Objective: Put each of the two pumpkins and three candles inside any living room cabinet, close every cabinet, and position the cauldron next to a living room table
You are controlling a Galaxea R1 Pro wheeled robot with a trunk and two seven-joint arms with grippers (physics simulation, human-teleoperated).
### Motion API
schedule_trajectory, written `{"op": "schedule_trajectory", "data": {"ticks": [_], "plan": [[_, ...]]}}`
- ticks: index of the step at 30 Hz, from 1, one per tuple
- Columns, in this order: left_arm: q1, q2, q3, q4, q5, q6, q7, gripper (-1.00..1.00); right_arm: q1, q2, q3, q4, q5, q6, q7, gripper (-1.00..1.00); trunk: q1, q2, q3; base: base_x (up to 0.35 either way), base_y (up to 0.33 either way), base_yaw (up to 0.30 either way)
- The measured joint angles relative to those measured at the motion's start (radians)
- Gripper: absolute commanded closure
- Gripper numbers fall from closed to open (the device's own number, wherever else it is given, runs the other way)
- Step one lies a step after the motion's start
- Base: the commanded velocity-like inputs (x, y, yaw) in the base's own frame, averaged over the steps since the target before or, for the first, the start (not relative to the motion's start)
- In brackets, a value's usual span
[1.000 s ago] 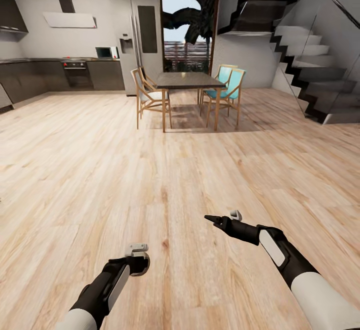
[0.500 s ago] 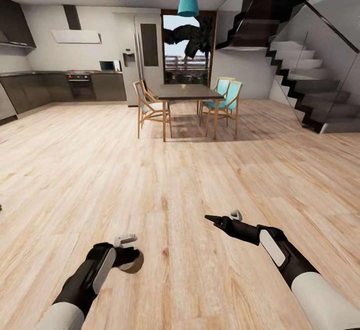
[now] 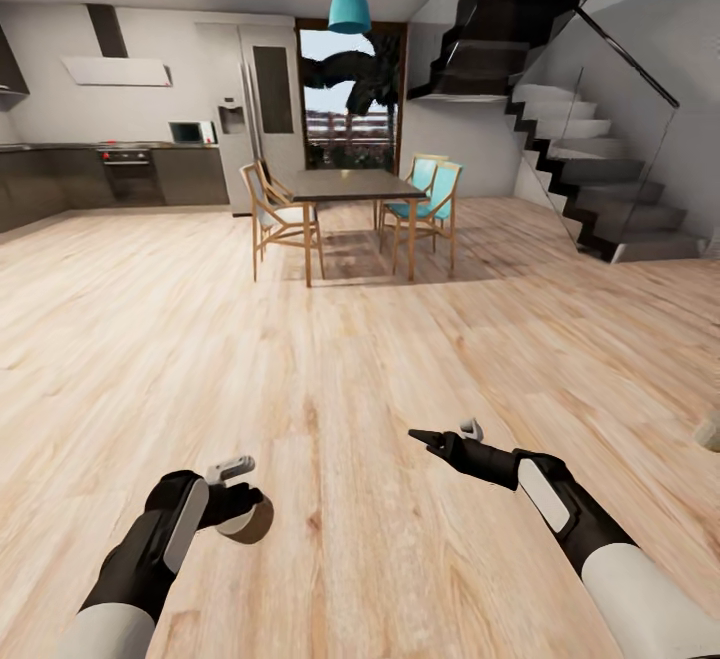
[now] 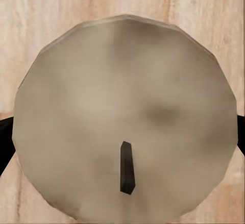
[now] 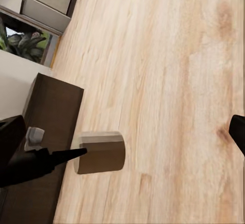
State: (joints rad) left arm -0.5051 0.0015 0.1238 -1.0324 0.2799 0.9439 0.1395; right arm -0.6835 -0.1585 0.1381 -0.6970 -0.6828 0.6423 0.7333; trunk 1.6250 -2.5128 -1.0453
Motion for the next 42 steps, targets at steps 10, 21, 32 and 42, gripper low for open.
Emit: {"op": "schedule_trajectory", "data": {"ticks": [10,21,32,42], "plan": [[0.0,0.0,0.0,0.001,-0.002,0.002,0.0,1.0,0.0,0.001,0.001,-0.001,0.0,-0.002,0.001,-1.0,0.0,0.0,0.0,0.329,0.0,-0.007],[0.0,0.0,0.0,0.006,-0.002,0.001,0.0,1.0,0.0,0.001,0.001,0.0,0.0,-0.002,0.0,-1.0,0.0,0.0,0.006,0.33,0.07,-0.17],[-0.001,0.0,0.0,0.006,-0.002,0.001,0.0,1.0,0.0,0.001,0.0,0.001,0.0,-0.002,0.001,-1.0,0.0,0.0,0.017,0.331,0.14,-0.24],[0.0,0.0,0.0,0.007,0.0,0.0,0.0,1.0,0.0,0.001,0.0,0.003,-0.001,-0.002,0.001,-1.0,0.0,0.0,0.027,0.329,0.151,-0.213]]}}
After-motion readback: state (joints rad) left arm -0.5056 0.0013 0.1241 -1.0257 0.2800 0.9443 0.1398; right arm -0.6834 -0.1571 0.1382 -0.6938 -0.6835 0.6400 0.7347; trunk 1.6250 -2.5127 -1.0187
